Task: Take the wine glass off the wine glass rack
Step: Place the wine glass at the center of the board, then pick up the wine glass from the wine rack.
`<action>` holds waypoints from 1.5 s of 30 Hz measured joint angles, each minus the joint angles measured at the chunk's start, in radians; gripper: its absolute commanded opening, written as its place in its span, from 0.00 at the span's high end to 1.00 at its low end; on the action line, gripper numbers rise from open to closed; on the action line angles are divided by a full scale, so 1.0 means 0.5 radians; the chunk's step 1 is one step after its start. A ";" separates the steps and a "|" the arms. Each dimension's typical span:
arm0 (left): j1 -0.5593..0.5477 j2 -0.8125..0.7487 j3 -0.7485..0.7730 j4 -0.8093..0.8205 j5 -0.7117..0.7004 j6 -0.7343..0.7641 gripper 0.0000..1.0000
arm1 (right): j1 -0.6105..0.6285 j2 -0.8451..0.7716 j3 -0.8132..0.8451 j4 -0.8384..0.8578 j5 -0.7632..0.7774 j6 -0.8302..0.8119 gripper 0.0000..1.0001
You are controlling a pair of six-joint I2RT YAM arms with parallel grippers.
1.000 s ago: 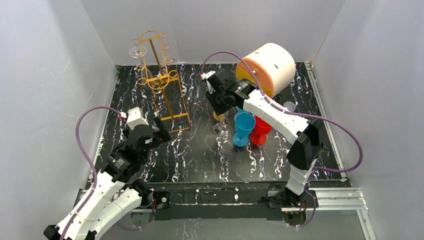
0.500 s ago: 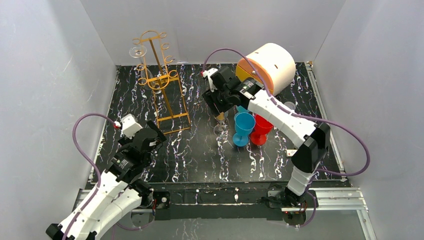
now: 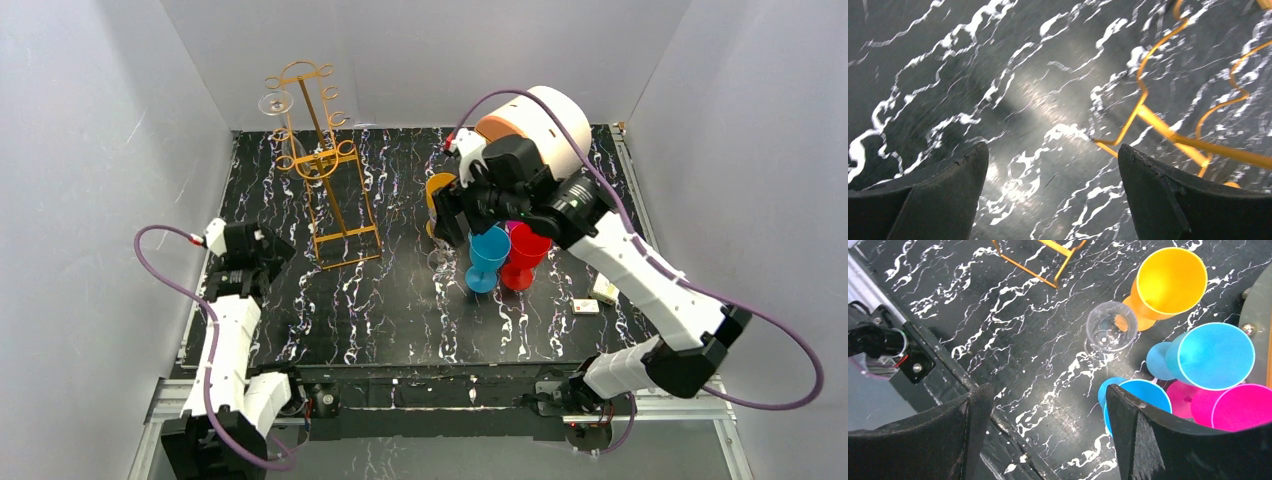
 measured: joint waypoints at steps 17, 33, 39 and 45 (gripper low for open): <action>0.319 0.536 1.140 0.069 0.396 0.311 0.05 | 0.000 -0.369 -0.429 0.122 -0.166 0.060 0.08; 0.447 1.230 1.987 0.269 1.164 0.218 0.26 | 0.000 -0.443 -0.644 0.330 -0.166 0.230 0.07; 0.458 1.452 2.000 0.391 1.404 0.059 0.38 | 0.000 -0.449 -0.649 0.343 -0.166 0.256 0.07; 0.458 1.508 2.001 0.571 1.605 -0.061 0.41 | 0.000 -0.449 -0.651 0.374 -0.175 0.269 0.07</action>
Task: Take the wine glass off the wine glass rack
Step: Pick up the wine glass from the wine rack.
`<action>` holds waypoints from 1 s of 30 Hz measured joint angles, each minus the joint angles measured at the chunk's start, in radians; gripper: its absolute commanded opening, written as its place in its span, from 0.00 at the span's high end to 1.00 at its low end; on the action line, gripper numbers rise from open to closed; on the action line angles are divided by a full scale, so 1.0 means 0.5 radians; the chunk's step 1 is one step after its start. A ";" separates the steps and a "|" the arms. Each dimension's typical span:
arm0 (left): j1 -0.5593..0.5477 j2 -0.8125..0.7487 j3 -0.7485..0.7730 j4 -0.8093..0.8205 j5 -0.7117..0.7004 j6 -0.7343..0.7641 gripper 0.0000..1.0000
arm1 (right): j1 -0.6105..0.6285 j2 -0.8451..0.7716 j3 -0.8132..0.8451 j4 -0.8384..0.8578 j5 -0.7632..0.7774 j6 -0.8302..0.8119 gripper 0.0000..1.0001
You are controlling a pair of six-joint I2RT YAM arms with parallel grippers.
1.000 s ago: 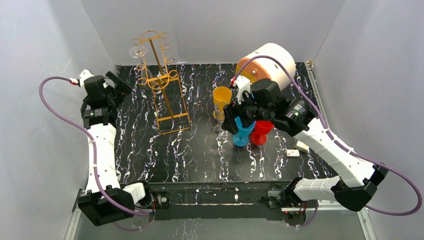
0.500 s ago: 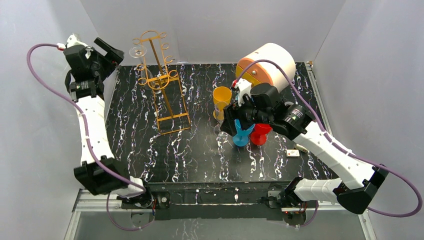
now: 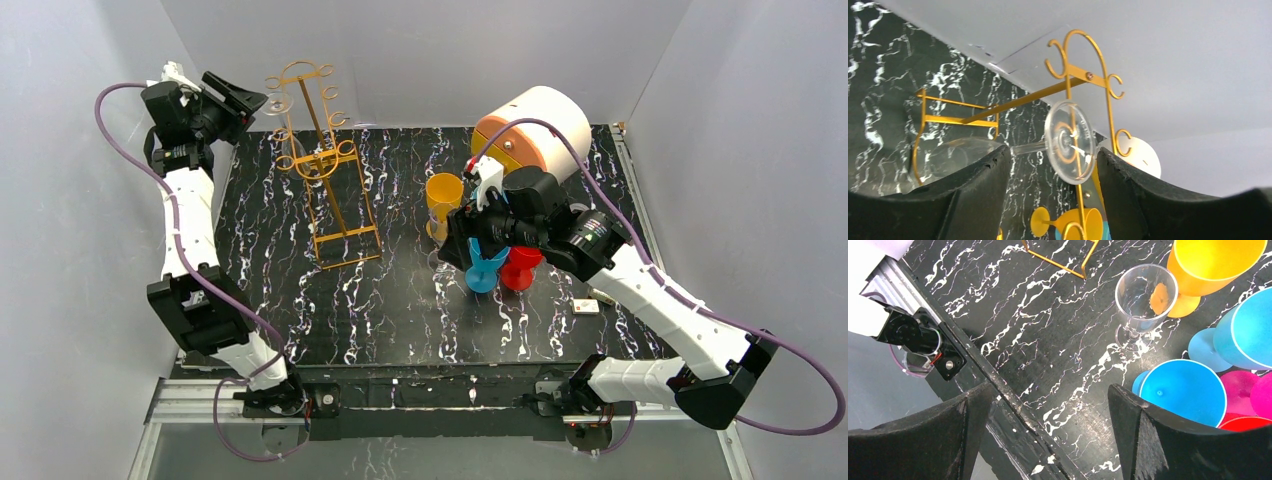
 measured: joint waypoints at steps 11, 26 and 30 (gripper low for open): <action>0.000 0.172 0.034 0.268 0.291 -0.179 0.61 | 0.000 0.000 -0.001 0.000 -0.014 0.000 0.07; 0.000 0.269 0.052 0.334 0.418 -0.217 0.84 | 0.000 0.008 0.000 -0.002 -0.040 -0.005 0.06; 0.000 0.269 0.056 0.339 0.451 -0.228 0.97 | 0.000 0.011 0.000 -0.004 -0.043 -0.005 0.06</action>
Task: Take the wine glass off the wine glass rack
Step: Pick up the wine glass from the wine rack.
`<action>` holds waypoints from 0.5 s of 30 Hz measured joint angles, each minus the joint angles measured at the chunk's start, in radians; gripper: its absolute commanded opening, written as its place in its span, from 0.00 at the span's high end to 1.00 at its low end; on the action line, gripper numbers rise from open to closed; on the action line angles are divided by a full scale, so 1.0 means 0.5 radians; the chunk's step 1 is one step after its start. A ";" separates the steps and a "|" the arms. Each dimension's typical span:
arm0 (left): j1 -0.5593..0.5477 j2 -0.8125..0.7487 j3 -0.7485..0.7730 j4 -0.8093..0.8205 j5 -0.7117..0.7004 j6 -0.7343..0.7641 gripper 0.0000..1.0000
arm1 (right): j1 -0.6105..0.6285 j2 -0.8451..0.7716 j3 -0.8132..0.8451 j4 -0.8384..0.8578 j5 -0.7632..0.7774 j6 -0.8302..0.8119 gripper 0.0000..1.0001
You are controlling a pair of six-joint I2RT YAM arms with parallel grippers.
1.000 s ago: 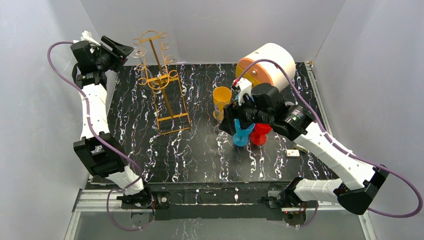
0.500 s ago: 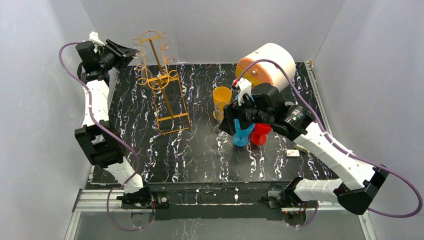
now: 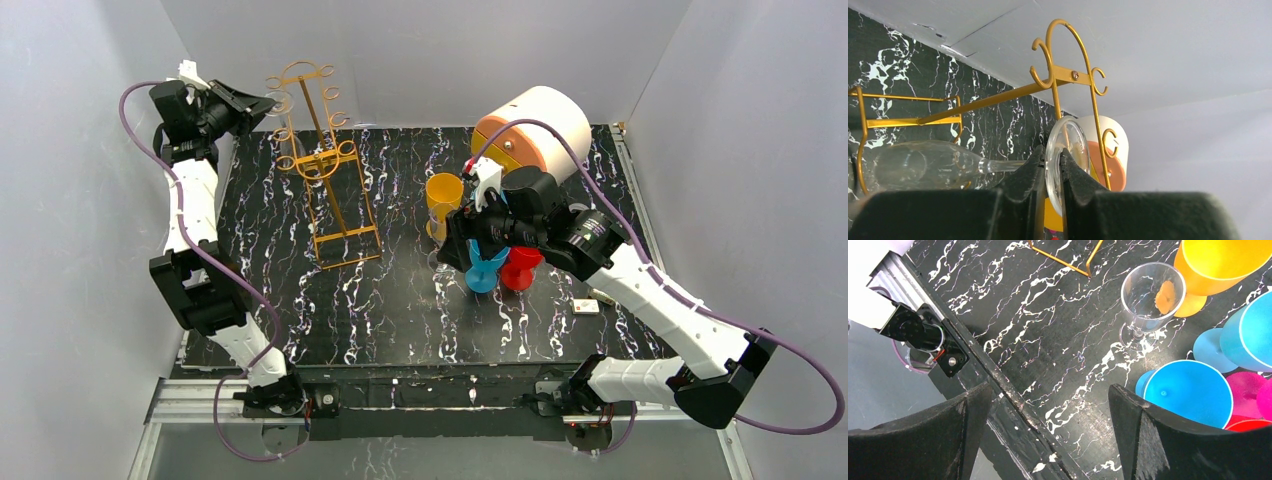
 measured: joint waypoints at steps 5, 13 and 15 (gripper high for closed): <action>0.006 0.001 0.000 -0.011 0.012 -0.045 1.00 | 0.000 0.000 0.000 -0.004 0.001 0.000 0.06; 0.009 0.001 -0.007 0.015 0.023 -0.143 1.00 | 0.000 0.000 0.000 -0.005 0.001 0.005 0.06; 0.009 0.001 -0.021 0.060 0.034 -0.211 1.00 | 0.000 0.000 0.000 -0.005 0.001 0.006 0.06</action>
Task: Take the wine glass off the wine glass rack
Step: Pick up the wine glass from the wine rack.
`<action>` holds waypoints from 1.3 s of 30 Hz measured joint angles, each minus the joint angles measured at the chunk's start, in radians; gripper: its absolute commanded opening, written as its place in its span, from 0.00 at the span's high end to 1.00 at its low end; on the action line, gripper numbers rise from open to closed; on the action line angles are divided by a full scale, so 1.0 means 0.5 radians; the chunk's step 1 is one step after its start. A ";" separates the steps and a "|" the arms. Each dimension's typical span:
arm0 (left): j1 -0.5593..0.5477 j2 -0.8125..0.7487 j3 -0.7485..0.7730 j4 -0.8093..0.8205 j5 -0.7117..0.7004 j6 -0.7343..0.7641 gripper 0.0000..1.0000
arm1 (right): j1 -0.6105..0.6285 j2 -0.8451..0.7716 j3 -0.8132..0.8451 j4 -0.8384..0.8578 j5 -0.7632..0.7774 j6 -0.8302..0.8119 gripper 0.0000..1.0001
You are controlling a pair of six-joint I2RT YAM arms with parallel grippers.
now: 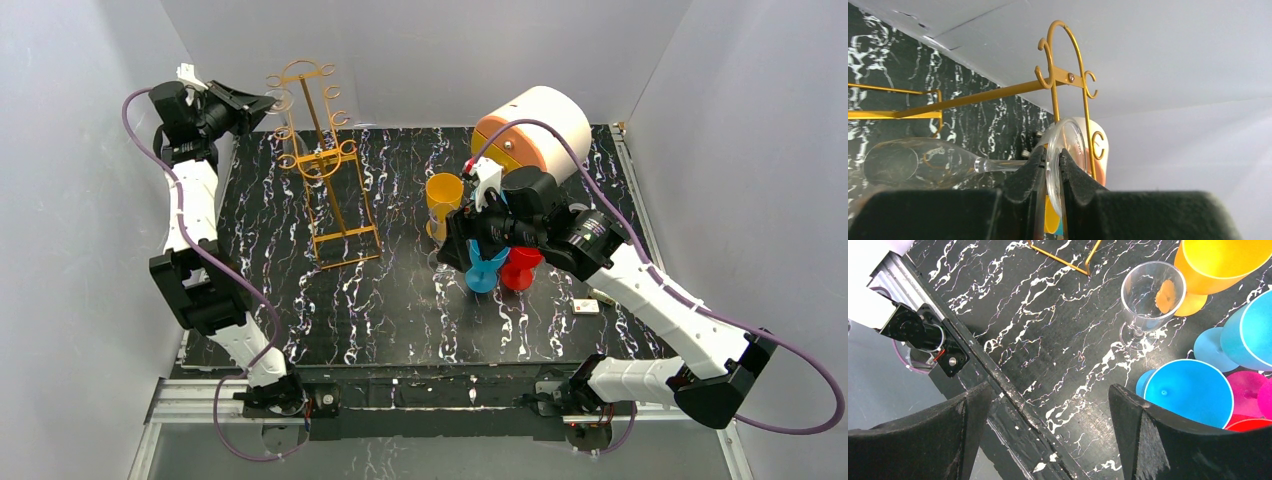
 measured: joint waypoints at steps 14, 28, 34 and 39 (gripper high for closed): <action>0.018 0.005 -0.003 0.060 -0.006 -0.121 1.00 | 0.000 -0.001 0.000 0.000 0.007 0.010 0.05; 0.043 0.005 0.114 -0.278 -0.076 0.196 0.90 | 0.000 -0.001 0.000 0.000 0.008 0.015 0.05; 0.043 0.005 0.140 -0.349 -0.085 0.301 0.72 | 0.000 -0.001 0.000 0.000 0.008 0.018 0.05; 0.043 0.005 0.141 -0.378 -0.082 0.353 0.77 | 0.000 -0.001 0.000 0.000 0.008 0.030 0.05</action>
